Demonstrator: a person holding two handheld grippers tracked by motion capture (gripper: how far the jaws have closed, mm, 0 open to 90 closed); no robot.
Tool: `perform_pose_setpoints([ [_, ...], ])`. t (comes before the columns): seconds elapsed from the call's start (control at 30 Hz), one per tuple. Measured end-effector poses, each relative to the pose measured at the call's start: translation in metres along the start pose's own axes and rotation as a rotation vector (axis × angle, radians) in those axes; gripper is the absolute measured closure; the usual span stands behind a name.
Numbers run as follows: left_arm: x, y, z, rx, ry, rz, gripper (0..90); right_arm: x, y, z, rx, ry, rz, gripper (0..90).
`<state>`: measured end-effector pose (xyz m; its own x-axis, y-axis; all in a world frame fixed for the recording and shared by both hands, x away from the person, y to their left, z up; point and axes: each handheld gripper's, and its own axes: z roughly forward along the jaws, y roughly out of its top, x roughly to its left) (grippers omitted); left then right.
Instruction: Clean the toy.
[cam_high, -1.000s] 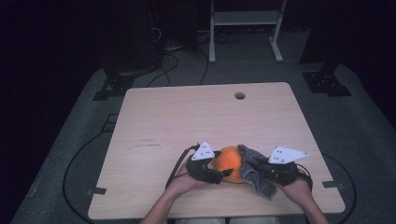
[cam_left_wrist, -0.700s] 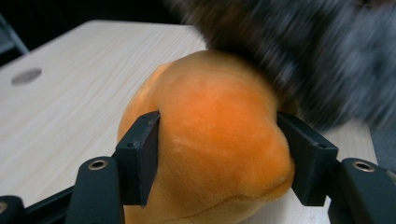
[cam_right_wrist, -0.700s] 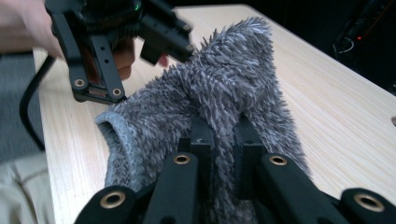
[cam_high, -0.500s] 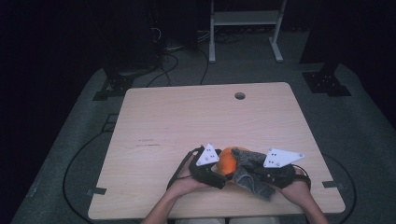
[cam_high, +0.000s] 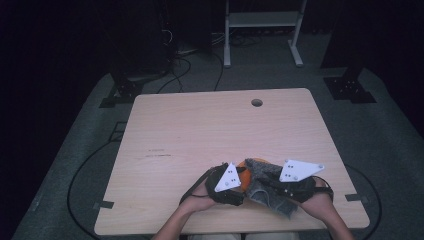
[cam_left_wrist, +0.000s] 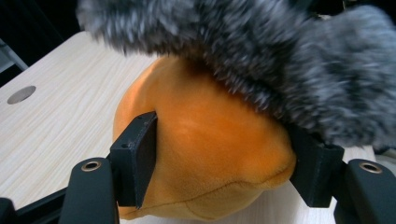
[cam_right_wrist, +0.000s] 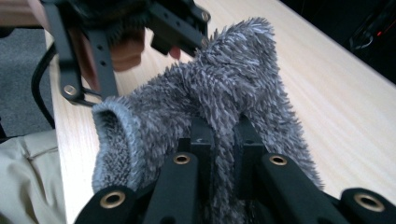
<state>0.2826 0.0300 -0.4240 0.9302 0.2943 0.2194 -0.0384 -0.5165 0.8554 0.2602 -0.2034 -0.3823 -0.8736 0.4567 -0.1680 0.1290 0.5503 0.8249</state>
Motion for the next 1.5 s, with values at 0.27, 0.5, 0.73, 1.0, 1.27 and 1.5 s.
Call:
perform_pose_setpoints([
  [0.27, 0.004, -0.006, 0.000, -0.002, -0.017, -0.034, 32.2, -0.012, -0.017, -0.002, 0.018, -0.008, 0.055, 80.9],
  [0.5, 0.010, -0.011, -0.002, 0.003, -0.030, -0.068, 30.0, -0.024, -0.033, -0.004, 0.029, -0.011, 0.118, 80.9],
  [0.73, 0.020, -0.010, -0.006, -0.052, -0.054, -0.195, 20.7, -0.018, -0.031, 0.002, 0.017, 0.021, 0.117, 80.9],
  [1.0, 0.027, -0.022, -0.007, 0.031, -0.091, -0.229, 26.5, -0.031, -0.051, 0.002, 0.032, 0.016, 0.195, 80.9],
  [1.27, 0.026, -0.015, 0.001, -0.002, -0.053, -0.257, 13.1, -0.020, -0.041, 0.005, 0.035, 0.016, 0.136, 80.9],
  [1.5, 0.028, -0.024, -0.002, 0.057, -0.055, -0.260, 21.8, -0.029, -0.054, 0.007, 0.059, 0.008, 0.176, 80.8],
])
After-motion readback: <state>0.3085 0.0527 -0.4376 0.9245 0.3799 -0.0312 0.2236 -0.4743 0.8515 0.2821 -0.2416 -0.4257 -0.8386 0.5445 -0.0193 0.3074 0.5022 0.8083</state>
